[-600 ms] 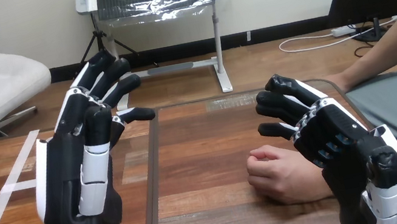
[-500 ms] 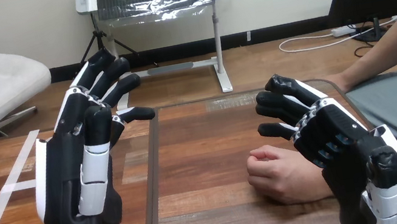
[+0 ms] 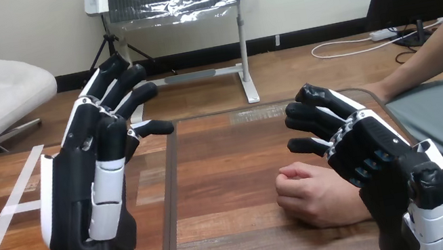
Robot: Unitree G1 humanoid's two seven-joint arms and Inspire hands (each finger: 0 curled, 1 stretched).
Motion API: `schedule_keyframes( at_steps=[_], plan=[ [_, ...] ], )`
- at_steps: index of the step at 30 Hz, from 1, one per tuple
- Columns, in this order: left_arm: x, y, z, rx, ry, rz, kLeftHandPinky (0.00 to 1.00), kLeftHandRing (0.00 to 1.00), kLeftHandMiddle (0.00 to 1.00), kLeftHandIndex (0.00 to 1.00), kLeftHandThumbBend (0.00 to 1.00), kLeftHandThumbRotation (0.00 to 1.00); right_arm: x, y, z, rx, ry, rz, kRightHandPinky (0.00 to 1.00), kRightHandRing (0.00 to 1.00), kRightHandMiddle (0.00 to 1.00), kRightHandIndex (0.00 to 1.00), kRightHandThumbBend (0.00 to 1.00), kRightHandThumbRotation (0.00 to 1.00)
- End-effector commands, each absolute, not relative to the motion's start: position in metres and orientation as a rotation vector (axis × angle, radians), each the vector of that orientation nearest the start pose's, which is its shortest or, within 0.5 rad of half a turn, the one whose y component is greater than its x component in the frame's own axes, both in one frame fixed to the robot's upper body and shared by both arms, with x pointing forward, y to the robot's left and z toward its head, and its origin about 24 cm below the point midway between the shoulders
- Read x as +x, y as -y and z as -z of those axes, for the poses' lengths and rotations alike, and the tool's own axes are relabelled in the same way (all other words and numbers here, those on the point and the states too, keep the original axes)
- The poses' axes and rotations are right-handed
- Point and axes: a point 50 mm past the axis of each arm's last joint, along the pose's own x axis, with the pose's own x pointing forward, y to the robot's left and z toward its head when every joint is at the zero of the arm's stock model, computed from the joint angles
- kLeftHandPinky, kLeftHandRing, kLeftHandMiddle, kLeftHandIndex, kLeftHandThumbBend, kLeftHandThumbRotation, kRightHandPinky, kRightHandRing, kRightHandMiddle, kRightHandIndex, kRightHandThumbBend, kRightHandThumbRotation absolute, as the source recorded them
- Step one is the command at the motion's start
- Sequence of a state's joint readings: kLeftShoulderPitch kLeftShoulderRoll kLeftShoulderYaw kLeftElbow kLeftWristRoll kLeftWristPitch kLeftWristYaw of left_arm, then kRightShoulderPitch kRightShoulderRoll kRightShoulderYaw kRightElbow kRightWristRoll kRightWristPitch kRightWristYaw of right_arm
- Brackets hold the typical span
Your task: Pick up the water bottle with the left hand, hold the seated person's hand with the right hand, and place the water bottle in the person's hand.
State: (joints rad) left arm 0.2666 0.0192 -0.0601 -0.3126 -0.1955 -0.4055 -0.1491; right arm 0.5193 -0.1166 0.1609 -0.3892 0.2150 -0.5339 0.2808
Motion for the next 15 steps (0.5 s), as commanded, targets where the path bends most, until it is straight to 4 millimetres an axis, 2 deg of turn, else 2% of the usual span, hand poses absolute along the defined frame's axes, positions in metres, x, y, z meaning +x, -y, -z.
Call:
schedule_keyframes(
  at_steps=[1,4,10,13,15],
  plan=[
    [0.1912,-0.1481,-0.0992,-0.125,0.500,0.112,0.55,0.77,0.81,0.83,0.60,0.76,0.1467,0.1442,-0.0963,0.098,0.501,-0.281,0.78,0.85,0.83,0.85,0.85,1.00],
    [0.1915,-0.1481,-0.0992,-0.106,0.499,0.107,0.56,0.77,0.81,0.83,0.61,0.74,0.1467,0.1441,-0.0965,0.099,0.499,-0.280,0.78,0.85,0.83,0.85,0.85,1.00],
    [0.1927,-0.1481,-0.0998,-0.073,0.504,0.105,0.60,0.77,0.80,0.82,0.78,0.60,0.1473,0.1444,-0.0960,0.096,0.502,-0.283,0.78,0.85,0.83,0.85,0.84,1.00],
    [0.1930,-0.1482,-0.1004,-0.044,0.511,0.112,0.60,0.78,0.81,0.82,0.88,0.46,0.1476,0.1445,-0.0959,0.097,0.503,-0.288,0.78,0.85,0.83,0.85,0.84,1.00],
    [0.1930,-0.1482,-0.1008,-0.028,0.512,0.116,0.61,0.80,0.83,0.84,0.94,0.32,0.1478,0.1445,-0.0961,0.098,0.502,-0.291,0.78,0.85,0.83,0.85,0.83,1.00]
  ],
)
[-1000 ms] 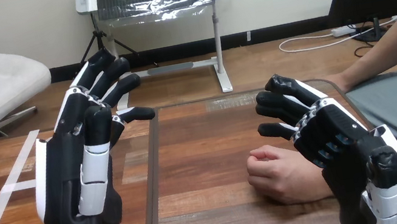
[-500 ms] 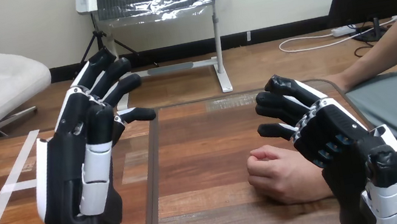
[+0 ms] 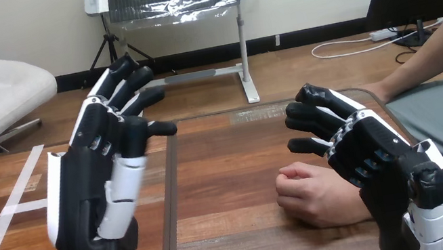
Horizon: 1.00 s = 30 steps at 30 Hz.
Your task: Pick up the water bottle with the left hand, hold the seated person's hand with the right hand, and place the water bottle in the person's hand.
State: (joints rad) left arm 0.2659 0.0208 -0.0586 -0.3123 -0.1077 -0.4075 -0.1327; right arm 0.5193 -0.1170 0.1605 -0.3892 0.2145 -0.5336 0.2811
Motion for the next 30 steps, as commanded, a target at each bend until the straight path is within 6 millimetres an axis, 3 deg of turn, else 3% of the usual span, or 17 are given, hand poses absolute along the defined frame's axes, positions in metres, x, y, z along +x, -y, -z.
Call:
schedule_keyframes(
  at_steps=[1,9,13,20,30],
  plan=[
    [0.193,-0.148,-0.101,-0.012,0.511,0.121,0.61,0.80,0.84,0.85,0.95,0.29,0.148,0.144,-0.096,0.100,0.500,-0.292,0.78,0.85,0.83,0.85,0.83,1.00],
    [0.192,-0.148,-0.102,0.050,0.500,0.130,0.71,0.90,0.94,0.94,1.00,0.08,0.149,0.144,-0.096,0.098,0.500,-0.294,0.77,0.85,0.83,0.85,0.83,1.00],
    [0.192,-0.149,-0.102,0.072,0.492,0.127,0.78,0.94,0.97,0.97,1.00,0.04,0.149,0.144,-0.096,0.103,0.496,-0.294,0.78,0.85,0.83,0.85,0.84,1.00],
    [0.193,-0.151,-0.102,0.098,0.488,0.113,0.86,0.97,1.00,0.99,1.00,0.02,0.149,0.143,-0.096,0.104,0.497,-0.294,0.78,0.85,0.83,0.85,0.84,1.00],
    [0.197,-0.159,-0.102,0.158,0.497,0.063,0.89,0.97,0.99,0.99,1.00,0.06,0.149,0.142,-0.096,0.098,0.495,-0.290,0.77,0.84,0.83,0.84,0.83,1.00]
  ],
)
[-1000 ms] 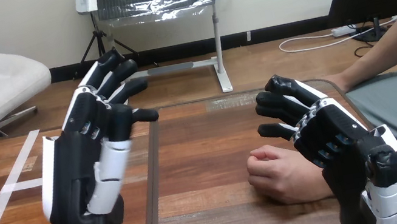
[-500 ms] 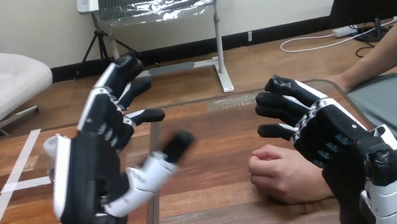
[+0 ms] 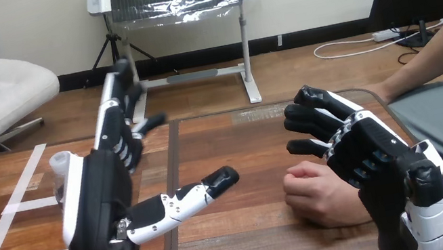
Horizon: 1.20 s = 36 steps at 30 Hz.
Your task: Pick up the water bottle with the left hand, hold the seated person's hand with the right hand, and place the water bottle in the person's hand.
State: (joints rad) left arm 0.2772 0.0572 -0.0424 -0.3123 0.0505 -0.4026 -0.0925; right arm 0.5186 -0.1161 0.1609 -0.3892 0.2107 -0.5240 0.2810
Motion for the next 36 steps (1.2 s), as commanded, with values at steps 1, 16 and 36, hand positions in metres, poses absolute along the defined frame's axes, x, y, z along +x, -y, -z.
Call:
schedule_keyframes(
  at_steps=[1,16,36],
  plan=[
    [0.198,-0.161,-0.102,0.167,0.495,0.054,0.89,0.97,0.99,0.99,1.00,0.06,0.149,0.142,-0.096,0.098,0.494,-0.291,0.77,0.84,0.83,0.84,0.84,1.00],
    [0.208,-0.183,-0.106,0.282,0.509,-0.040,0.93,1.00,1.00,1.00,1.00,0.12,0.150,0.142,-0.096,0.101,0.496,-0.292,0.77,0.84,0.82,0.84,0.83,1.00],
    [0.219,-0.215,-0.113,0.337,0.536,-0.196,1.00,1.00,1.00,0.99,1.00,0.19,0.152,0.142,-0.096,0.094,0.500,-0.289,0.77,0.83,0.82,0.84,0.82,1.00]
  ],
)
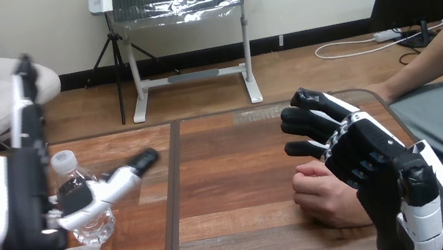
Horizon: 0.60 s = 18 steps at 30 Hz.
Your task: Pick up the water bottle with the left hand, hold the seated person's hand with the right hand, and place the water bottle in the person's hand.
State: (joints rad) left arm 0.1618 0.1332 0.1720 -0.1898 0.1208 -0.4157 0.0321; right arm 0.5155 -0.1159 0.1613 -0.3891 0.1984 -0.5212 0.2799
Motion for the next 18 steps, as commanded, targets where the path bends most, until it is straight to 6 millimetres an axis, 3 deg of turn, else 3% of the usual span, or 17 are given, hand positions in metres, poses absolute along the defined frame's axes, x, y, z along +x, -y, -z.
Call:
schedule_keyframes(
  at_steps=[1,18],
  plan=[
    [0.219,-0.216,-0.114,0.338,0.535,-0.203,1.00,1.00,1.00,0.99,1.00,0.19,0.152,0.142,-0.096,0.095,0.499,-0.289,0.77,0.83,0.82,0.84,0.82,1.00],
    [0.230,-0.228,-0.126,0.345,0.540,-0.287,1.00,1.00,1.00,0.99,1.00,0.19,0.154,0.142,-0.095,0.098,0.500,-0.293,0.76,0.83,0.82,0.84,0.82,1.00]
  ],
)
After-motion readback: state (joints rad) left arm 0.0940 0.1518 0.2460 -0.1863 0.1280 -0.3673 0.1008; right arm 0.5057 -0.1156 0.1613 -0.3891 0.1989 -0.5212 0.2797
